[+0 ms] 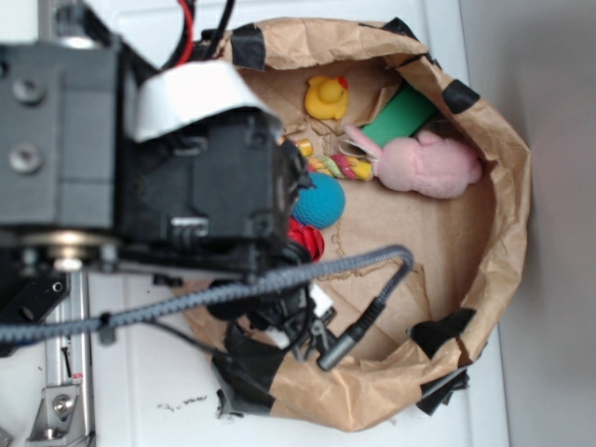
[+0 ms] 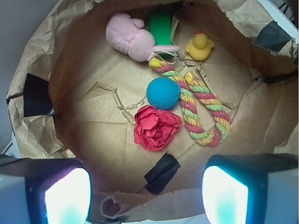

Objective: Grab the red paper.

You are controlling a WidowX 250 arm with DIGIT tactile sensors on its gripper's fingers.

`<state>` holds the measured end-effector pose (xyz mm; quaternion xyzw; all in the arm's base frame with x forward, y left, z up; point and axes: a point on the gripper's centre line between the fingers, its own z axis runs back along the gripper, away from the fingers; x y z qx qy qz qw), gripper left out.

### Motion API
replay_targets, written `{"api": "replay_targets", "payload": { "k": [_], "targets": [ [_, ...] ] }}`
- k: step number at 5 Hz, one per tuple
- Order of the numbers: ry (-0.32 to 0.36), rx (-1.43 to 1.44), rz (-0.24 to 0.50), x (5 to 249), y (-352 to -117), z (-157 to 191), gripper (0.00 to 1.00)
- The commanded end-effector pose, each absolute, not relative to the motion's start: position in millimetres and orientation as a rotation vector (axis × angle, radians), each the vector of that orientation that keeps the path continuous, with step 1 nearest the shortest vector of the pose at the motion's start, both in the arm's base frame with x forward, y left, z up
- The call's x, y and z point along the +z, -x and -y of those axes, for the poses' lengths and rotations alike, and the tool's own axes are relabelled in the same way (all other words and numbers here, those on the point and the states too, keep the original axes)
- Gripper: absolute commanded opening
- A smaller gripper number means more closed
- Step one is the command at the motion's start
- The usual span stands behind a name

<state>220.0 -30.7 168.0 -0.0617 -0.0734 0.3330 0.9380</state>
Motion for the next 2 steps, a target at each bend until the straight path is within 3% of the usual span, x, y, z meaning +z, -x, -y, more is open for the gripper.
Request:
{"api": "replay_targets", "payload": {
  "k": [1, 2],
  "targets": [
    [0.009, 0.738, 0.236, 88.6, -238.7, -7.7, 1.00],
    [0.072, 0.637, 0.209, 63.2, -249.5, 20.1, 1.00]
  ]
}}
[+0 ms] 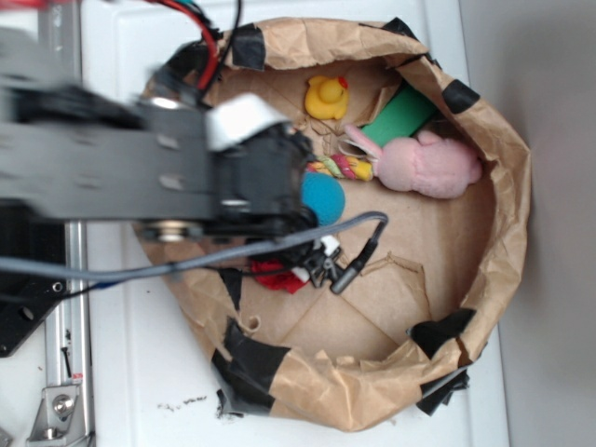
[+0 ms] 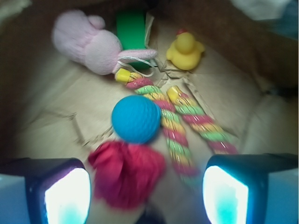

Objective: Grab the red paper.

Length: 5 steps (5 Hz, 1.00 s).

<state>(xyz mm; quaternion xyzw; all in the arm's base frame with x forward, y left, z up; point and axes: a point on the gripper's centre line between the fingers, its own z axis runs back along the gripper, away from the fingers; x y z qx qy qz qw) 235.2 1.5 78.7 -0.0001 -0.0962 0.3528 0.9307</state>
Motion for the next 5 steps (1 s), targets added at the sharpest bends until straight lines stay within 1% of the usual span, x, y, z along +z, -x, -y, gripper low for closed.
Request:
{"api": "replay_targets", "payload": {
  "k": [1, 2, 3, 4, 5],
  "targets": [
    [0.171, 0.449, 0.175, 57.1, -250.9, 63.3, 1.00],
    [0.204, 0.422, 0.145, 62.0, -244.6, 77.9, 1.00],
    [0.177, 0.388, 0.141, 51.6, -242.4, 84.3, 1.00],
    [0.130, 0.401, 0.176, 46.1, -257.8, 66.9, 1.00],
    [0.143, 0.411, 0.215, 53.7, -273.8, 61.8, 1.00]
  ]
}}
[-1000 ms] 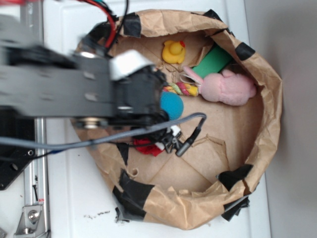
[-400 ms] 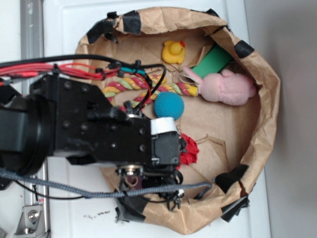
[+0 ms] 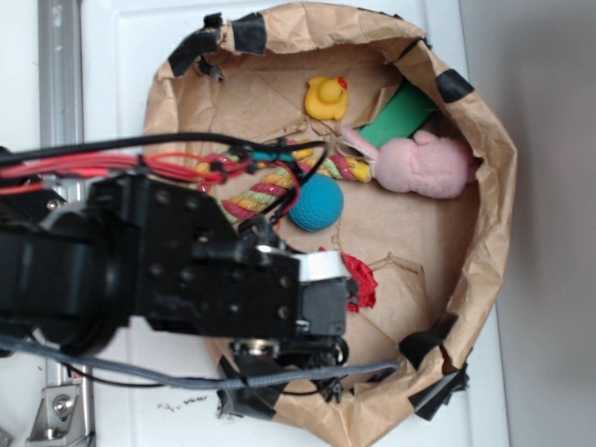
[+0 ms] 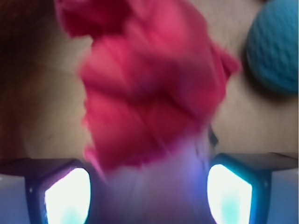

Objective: Grab the red paper.

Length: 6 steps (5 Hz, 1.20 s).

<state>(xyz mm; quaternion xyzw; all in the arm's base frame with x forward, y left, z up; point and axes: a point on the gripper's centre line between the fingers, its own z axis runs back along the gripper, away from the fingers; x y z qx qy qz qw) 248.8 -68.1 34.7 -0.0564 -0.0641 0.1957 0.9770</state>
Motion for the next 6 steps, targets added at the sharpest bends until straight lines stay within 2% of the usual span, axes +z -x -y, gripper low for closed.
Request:
{"api": "replay_targets", "payload": {
  "k": [1, 3, 4, 5, 6],
  "targets": [
    [0.139, 0.387, 0.250, 57.5, -285.4, 63.8, 1.00],
    [0.092, 0.386, 0.260, 44.6, -297.0, 55.5, 1.00],
    [0.077, 0.390, 0.276, 37.9, -299.5, 55.7, 0.96],
    [0.074, 0.391, 0.289, 49.4, -296.3, 52.2, 0.00],
    [0.051, 0.421, 0.370, 82.7, -295.0, 36.9, 0.00]
  ]
}}
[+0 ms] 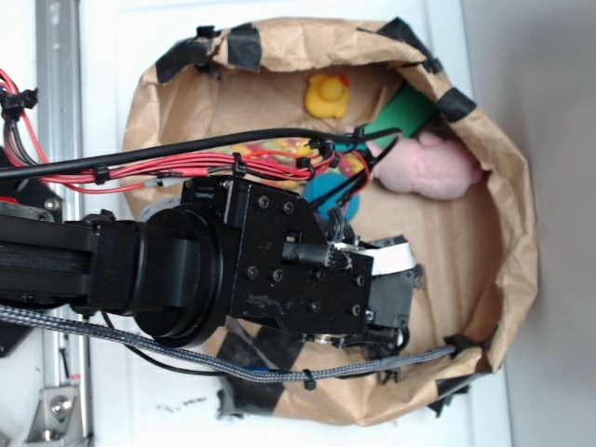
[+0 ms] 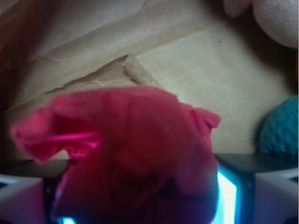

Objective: Grab the red paper.

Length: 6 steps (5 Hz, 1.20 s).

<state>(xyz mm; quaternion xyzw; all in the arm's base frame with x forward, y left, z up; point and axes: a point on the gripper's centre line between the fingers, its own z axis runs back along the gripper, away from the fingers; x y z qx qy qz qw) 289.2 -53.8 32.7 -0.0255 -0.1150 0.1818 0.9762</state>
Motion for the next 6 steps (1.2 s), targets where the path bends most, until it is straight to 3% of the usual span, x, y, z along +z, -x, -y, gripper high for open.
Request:
{"api": "replay_targets", "payload": {
  "k": [1, 2, 3, 5, 6],
  "targets": [
    [0.029, 0.475, 0.351, 110.3, -291.0, 21.2, 0.00],
    [0.020, 0.449, 0.265, 135.8, -283.3, 15.7, 0.00],
    [0.054, 0.539, 0.081, 152.5, -262.7, 19.3, 0.00],
    [0.034, 0.579, 0.192, 160.5, -254.2, 27.6, 0.00],
    [0.009, 0.602, 0.174, 153.5, -258.3, 24.3, 0.00]
  ]
}}
